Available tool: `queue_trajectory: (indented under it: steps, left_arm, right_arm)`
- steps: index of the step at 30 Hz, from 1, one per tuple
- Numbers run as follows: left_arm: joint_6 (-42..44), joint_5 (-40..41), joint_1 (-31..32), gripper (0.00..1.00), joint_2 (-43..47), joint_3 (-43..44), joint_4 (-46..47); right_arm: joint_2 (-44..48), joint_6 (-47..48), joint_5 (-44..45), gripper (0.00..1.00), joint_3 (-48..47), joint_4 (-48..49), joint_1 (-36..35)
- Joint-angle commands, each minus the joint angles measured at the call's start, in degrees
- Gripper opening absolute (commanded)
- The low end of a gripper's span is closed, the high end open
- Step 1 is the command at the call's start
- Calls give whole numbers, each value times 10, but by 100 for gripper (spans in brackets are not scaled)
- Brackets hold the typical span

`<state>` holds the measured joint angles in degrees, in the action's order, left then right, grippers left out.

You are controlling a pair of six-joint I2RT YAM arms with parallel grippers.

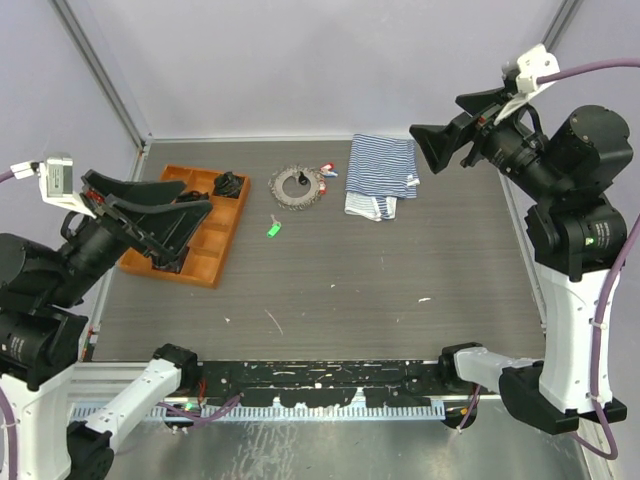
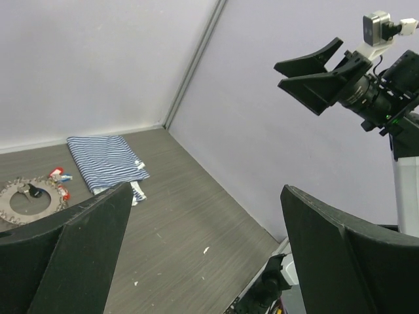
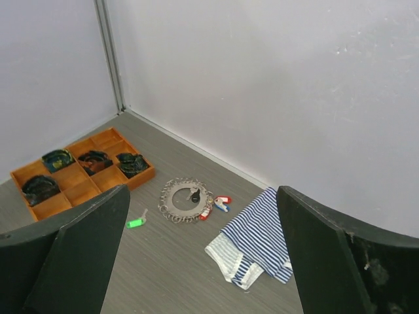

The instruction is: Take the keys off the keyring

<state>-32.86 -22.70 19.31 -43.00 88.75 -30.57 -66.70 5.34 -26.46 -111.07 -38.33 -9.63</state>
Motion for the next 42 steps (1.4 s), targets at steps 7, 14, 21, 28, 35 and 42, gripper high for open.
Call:
queue_trajectory:
  steps: [7, 14, 21, 28, 35, 42]
  left_arm:
    - [44, 4, -3, 98, 28, -4, -30]
    - [44, 9, -3, 98, 42, -17, -28]
    - [43, 13, -3, 98, 52, -43, -18]
    - [44, 14, -3, 98, 55, -57, -16]
    - [48, 17, -3, 98, 62, -76, -13]
    - [53, 17, -3, 98, 60, -81, -13]
  right_arm:
    - [-1, -88, 77, 100, -32, -15, 2]
    - [2, -92, 58, 100, -36, -14, 2]
    - [8, -90, 44, 100, -21, -14, 2]
    - [15, -88, 41, 100, -12, -14, 2]
    - [17, -82, 40, 100, -1, -12, 3]
    - [17, -82, 48, 100, 1, -11, 2]
